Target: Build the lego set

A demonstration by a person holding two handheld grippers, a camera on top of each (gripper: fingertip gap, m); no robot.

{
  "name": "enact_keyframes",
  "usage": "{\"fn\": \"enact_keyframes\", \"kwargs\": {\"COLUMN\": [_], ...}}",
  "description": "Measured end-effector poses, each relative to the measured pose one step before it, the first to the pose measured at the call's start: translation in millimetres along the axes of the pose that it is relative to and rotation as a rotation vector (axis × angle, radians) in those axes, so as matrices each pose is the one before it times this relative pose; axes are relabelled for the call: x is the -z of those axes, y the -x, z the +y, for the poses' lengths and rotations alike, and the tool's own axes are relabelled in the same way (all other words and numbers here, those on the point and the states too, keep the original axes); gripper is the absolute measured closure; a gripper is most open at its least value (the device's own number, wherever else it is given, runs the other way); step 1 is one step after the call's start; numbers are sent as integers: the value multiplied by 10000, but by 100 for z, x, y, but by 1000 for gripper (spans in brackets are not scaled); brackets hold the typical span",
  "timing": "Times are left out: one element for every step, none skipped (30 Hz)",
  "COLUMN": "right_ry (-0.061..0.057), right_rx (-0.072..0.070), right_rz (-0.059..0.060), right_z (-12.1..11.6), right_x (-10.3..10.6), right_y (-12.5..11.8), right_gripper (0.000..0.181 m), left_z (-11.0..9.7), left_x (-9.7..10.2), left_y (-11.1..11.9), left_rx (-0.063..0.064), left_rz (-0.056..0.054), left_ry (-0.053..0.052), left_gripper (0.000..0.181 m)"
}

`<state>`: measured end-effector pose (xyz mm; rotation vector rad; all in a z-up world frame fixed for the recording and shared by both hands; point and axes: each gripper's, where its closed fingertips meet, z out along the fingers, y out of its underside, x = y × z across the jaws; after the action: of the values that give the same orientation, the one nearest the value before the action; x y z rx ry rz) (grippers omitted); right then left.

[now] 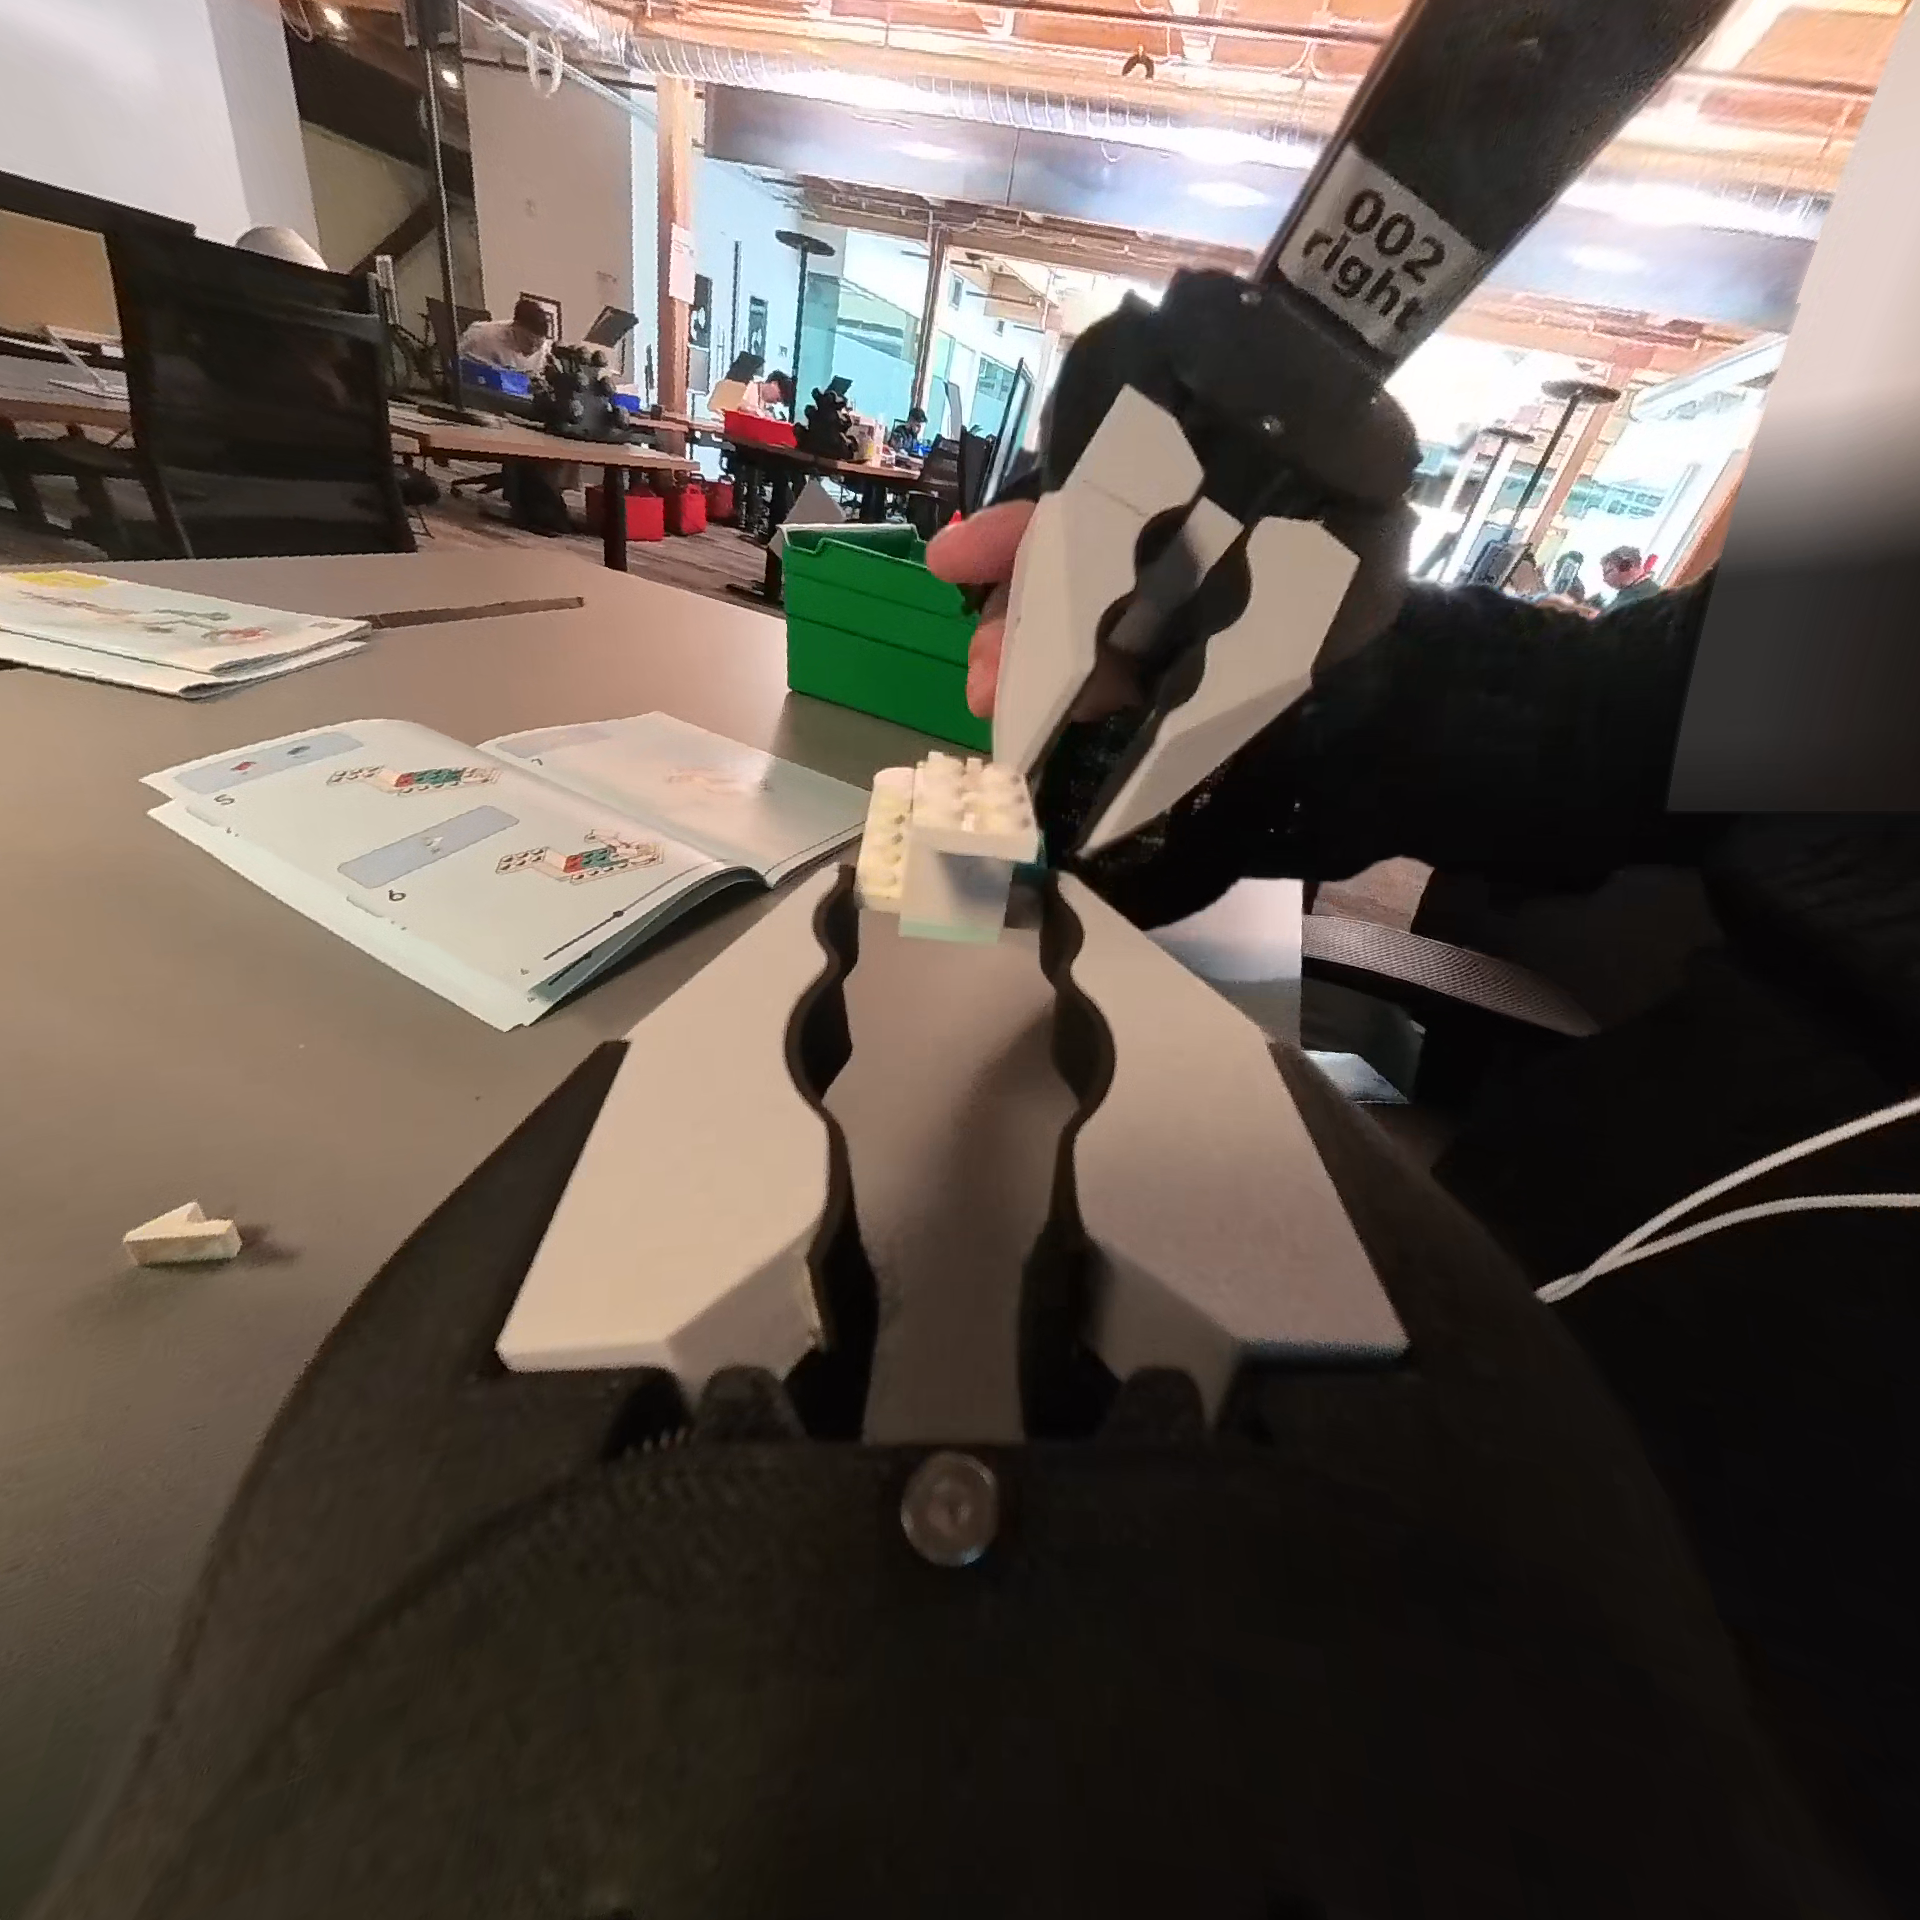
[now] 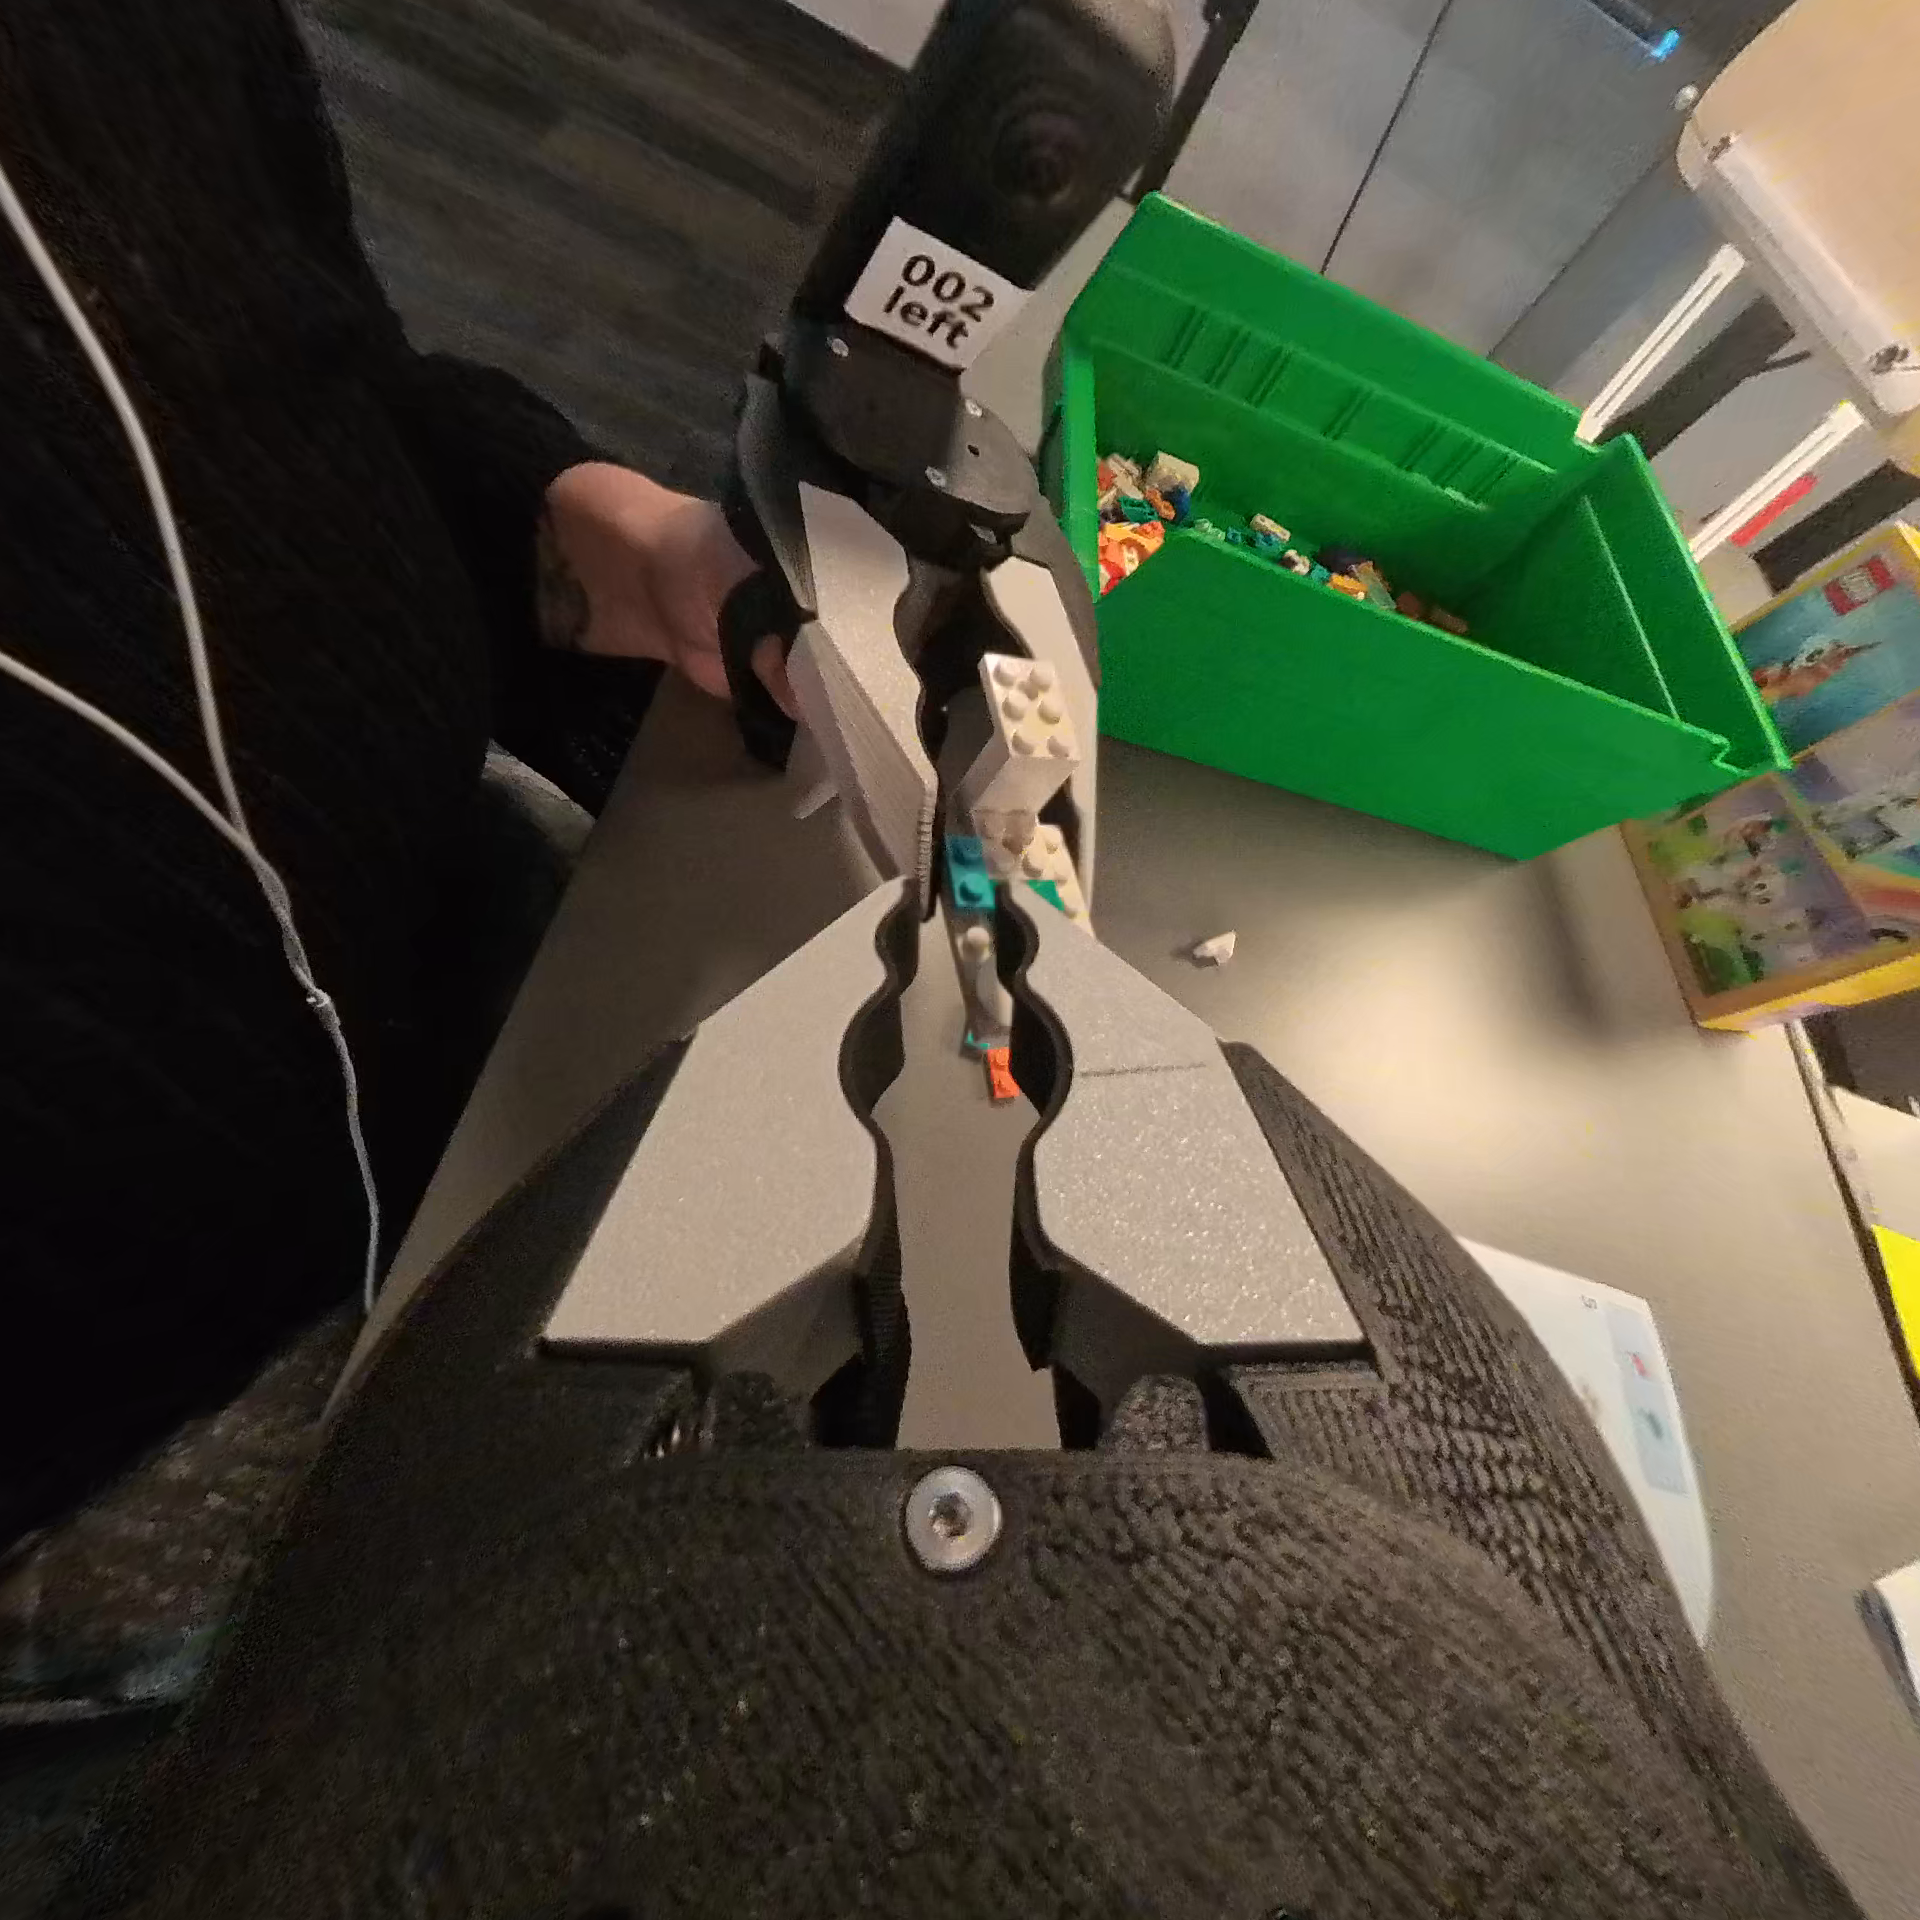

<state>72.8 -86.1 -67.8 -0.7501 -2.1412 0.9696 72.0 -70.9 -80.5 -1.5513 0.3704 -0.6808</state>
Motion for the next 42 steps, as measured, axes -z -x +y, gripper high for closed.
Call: {"fn": "enact_keyframes", "kwargs": {"right_ry": [94, 199, 212, 136, 62, 30, 11, -60, -102, -89, -46, 50, 127, 135, 119, 97, 94, 81, 81, 45, 9, -12, -48, -76, -60, -24, 16, 60, 72, 54, 40, 32, -3, -28, -10, 15, 14, 9, 14, 8, 1, -6], "right_rx": [178, 206, 224, 182, 81, -19, -37, 11, -28, -143, -175, -138, -94, -73, -78, -80, -40, -6, 1, 18, 42, 45, 46, 39, 21, 34, 43, 51, 67, 64, 35, 7, 1, -12, -10, 6, 19, 12, 5, 7, 6, -1], "right_rz": [-43, -15, 12, 7, -16, -56, -22, 40, -57, -171, -197, -175, -164, -136, -145, -105, -72, -70, -81, -47, 2, 8, 24, 58, 101, 91, 76, 36, 11, -18, -57, -52, -51, -36, -14, 4, -6, -24, -31, -20, -10, -27], "right_z": [-26, 103, 135, 49, -29, -59, -58, -138, -200, -206, -143, -5, 130, 152, 130, 120, 110, 66, 45, -19, -55, -96, -137, -172, -126, -55, 31, 108, 132, 86, 76, 59, 20, -35, -10, 9, 11, -2, 1, 2, -3, -8], "right_x": [-53, -141, -159, -111, -18, 27, 36, 72, 71, 61, 35, -14, -49, -70, -71, -86, -68, -38, -21, 11, 28, 40, 65, 107, 130, 136, 91, 32, -15, -57, -76, -84, -71, -30, -18, -15, -23, -19, -22, -16, 13, 7], "right_y": [7, 20, 9, -5, -32, -20, -74, -158, -26, 92, 125, 91, 87, 70, 91, 40, 20, 40, 71, 37, -20, -7, -51, -108, -234, -223, -199, -101, -44, 22, 85, 74, 66, 25, -8, -38, 13, 40, 46, 31, 14, 29], "right_gripper": [171, 171, 171, 171, 171, 171, 172, 173, 173, 173, 173, 173, 172, 173, 173, 173, 174, 175, 176, 176, 177, 177, 177, 177, 178, 178, 178, 178, 178, 178, 177, 177, 177, 177, 177, 177, 177, 176, 174, 173, 172, 172], "left_z": [-17, -18, 3, -14, -52, -20, -17, 44, 49, 44, 38, 12, -9, -9, -19, -8, 38, 42, 31, -3, -35, -40, -41, -37, -1, 6, 10, 11, 0, -7, -7, -4, 8, 10, 8, -12, -19, -8, -12, -1, 6, 0], "left_x": [13, 14, 4, 24, 26, 16, 3, -23, -44, -35, -25, -10, 1, 10, 10, 9, -19, -33, -31, 6, 28, 31, 32, 24, 14, -13, -4, -8, 7, 3, 4, 12, -5, -11, -2, 9, 12, 12, 8, 0, 3, -9], "left_y": [8, 21, 63, 54, 4, -16, -51, -68, -45, -59, -50, -34, -43, -35, -38, -53, -19, -45, -53, -10, 2, 15, 26, -6, -27, -26, -21, -19, -11, -5, -17, -12, -27, -28, -28, -6, -3, 15, 3, 2, -16, -22], "left_rx": [16, 23, 29, 29, 27, 21, -6, -39, -51, -46, -40, -26, -20, -21, -24, -27, -31, -46, -44, -22, 10, 25, 18, 4, -18, -31, -24, -12, -5, -1, -2, -9, -19, -32, -28, -11, 6, 12, 6, 1, -6, -12], "left_rz": [3, 7, -33, -24, 20, 31, 43, 19, 4, 6, 16, 10, 20, 17, 9, 16, -5, 4, 4, -6, 3, 12, -3, 6, 10, -3, -5, 9, 6, 9, 8, 4, 7, -2, -2, 1, 6, 1, 6, -2, 4, 9], "left_ry": [-9, -13, 1, -11, -36, -22, -4, 27, 38, 40, 26, 10, -3, -10, -12, -5, 28, 35, 26, -6, -30, -30, -31, -25, -4, 5, 9, 6, -1, -4, -6, -4, 9, 8, 0, -10, -12, -10, -7, -1, 3, 5], "left_gripper": [148, 148, 148, 148, 148, 148, 148, 148, 147, 147, 147, 147, 147, 148, 147, 148, 148, 148, 148, 147, 148, 148, 148, 148, 148, 148, 147, 147, 148, 148, 148, 148, 148, 147, 147, 147, 148, 148, 148, 148, 148, 148]}}
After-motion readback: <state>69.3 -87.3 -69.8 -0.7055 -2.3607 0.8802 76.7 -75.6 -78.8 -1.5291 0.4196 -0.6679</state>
